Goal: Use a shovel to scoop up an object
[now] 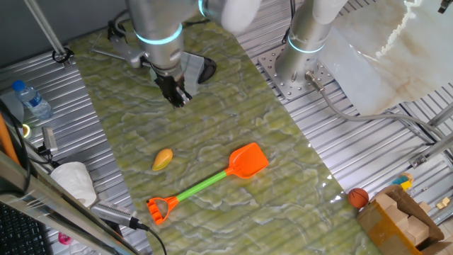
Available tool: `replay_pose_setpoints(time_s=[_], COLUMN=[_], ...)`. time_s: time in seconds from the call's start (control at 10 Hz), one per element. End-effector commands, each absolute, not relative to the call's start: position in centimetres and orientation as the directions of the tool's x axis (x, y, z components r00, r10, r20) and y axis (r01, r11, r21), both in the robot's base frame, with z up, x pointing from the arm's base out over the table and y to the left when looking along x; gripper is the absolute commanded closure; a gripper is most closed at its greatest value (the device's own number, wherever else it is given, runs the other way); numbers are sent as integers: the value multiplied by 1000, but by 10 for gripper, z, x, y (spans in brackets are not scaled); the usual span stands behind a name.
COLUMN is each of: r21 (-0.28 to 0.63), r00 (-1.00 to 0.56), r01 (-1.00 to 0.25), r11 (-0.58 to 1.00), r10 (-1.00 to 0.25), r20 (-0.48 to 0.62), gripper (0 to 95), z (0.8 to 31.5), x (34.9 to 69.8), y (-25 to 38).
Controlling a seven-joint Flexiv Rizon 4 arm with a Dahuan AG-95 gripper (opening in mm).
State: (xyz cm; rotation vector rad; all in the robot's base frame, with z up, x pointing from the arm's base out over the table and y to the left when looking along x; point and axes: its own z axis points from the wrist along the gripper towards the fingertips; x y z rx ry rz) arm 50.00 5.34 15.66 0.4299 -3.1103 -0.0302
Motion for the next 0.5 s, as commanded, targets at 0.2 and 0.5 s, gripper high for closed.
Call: replay_pose_setpoints(time_s=[0.2, 0.5], r21=[18, 26], r00=[-969, -978], r01=[-246, -208], r11=[969, 978], r10=[-246, -208], r20=[-1, 1], gripper=[570, 570], z=[159, 160], x=[496, 490], y=[75, 94])
